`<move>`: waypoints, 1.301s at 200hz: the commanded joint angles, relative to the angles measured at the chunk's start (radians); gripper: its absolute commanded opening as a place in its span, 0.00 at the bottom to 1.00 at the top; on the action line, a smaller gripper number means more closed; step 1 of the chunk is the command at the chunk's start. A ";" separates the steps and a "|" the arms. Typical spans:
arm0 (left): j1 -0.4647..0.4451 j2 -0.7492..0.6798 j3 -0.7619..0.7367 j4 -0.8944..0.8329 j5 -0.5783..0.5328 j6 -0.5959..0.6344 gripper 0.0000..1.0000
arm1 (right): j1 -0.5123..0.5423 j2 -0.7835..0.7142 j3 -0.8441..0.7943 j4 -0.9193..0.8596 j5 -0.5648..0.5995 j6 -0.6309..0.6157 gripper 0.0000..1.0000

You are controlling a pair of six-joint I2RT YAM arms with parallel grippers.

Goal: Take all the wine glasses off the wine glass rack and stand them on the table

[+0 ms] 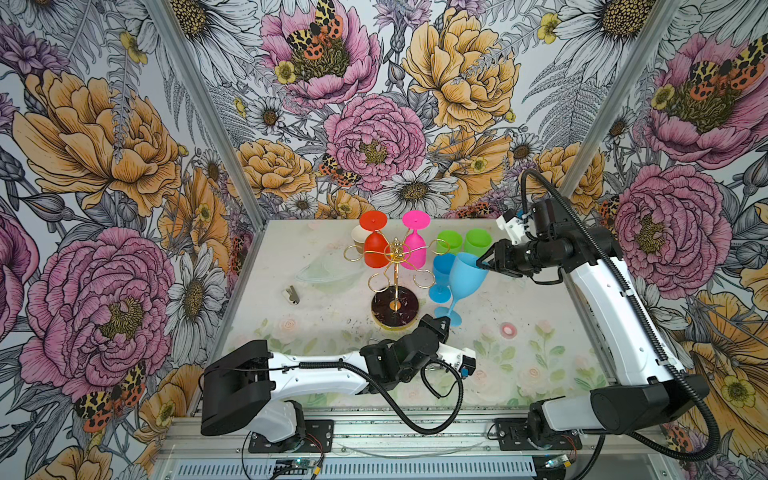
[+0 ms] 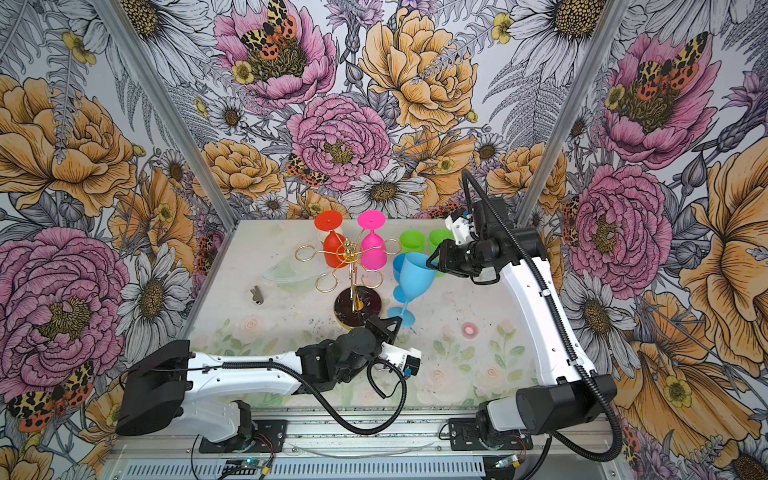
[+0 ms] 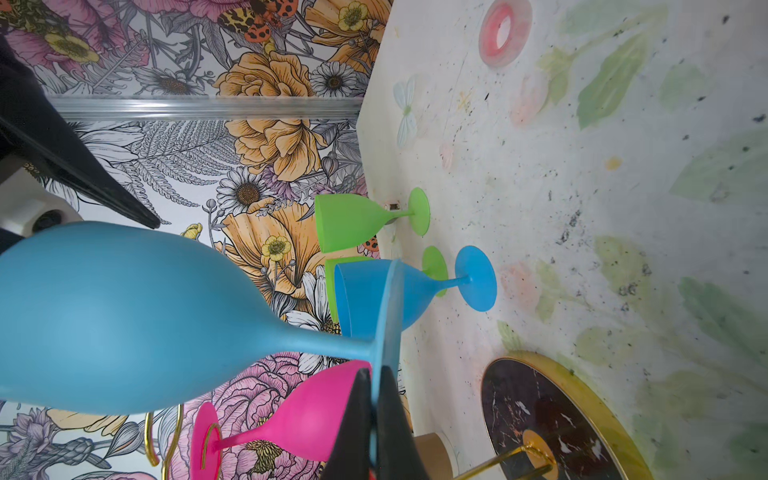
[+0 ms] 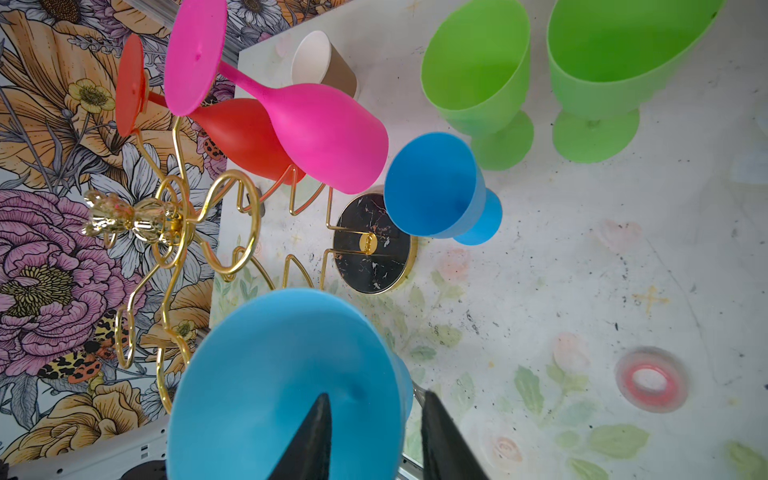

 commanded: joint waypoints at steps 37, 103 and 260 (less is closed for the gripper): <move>-0.010 0.031 -0.030 0.173 -0.059 0.095 0.00 | 0.007 0.024 0.038 -0.050 0.023 -0.037 0.22; -0.012 0.036 -0.050 0.187 -0.063 0.128 0.00 | 0.008 0.027 0.039 -0.054 0.034 -0.051 0.10; -0.052 -0.087 -0.093 0.028 -0.002 -0.145 0.58 | 0.007 0.024 0.057 -0.058 0.152 -0.075 0.00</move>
